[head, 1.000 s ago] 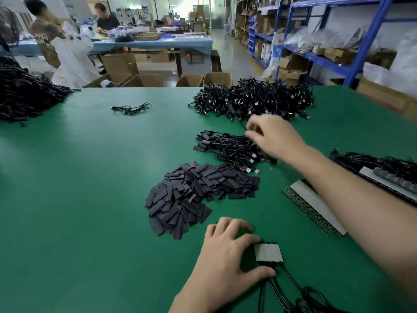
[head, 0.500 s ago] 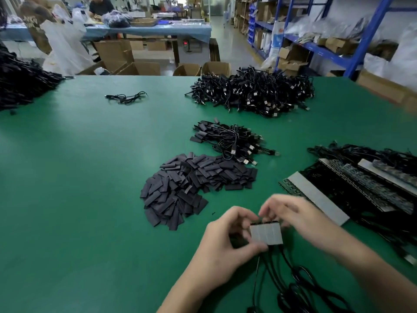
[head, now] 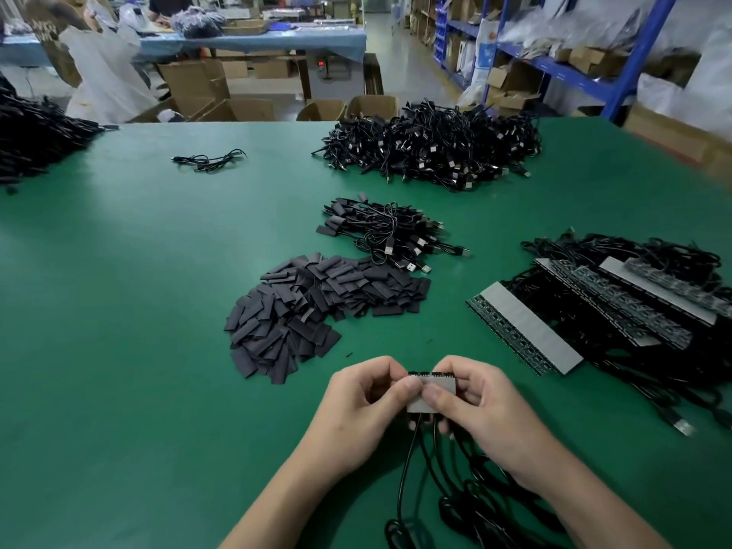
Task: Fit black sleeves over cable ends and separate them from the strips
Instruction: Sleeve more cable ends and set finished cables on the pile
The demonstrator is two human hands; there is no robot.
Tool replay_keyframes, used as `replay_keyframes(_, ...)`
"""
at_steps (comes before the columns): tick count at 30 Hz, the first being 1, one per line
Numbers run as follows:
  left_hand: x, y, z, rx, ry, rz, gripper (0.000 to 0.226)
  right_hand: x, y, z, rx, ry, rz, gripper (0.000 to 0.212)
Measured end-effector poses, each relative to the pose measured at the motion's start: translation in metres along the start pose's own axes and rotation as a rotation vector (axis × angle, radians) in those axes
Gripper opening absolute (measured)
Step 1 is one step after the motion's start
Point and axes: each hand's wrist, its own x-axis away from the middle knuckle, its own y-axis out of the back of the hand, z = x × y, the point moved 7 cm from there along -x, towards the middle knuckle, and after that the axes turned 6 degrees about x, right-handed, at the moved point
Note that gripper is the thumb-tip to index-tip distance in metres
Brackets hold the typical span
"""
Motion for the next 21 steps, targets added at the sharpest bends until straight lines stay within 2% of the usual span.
replay_keyframes(5, -0.001, -0.001, 0.0, 0.022, 0.018, 0.024, 0.025, 0.0, -0.002, -0.002, -0.001, 0.025, 0.008, 0.014)
replay_keyframes(11, 0.002, -0.004, -0.014, -0.265, -0.159, -0.056, 0.05, 0.0, -0.005, -0.001, -0.051, 0.049, -0.014, 0.016)
replay_keyframes(16, 0.003, -0.003, -0.012, -0.15, -0.14, -0.041, 0.055, 0.003, -0.014, 0.0, -0.125, 0.054, 0.018, 0.007)
replay_keyframes(21, 0.002, -0.006, -0.015, -0.204, -0.158, -0.044, 0.05, 0.003, -0.014, -0.001, -0.143, 0.056, 0.001, 0.006)
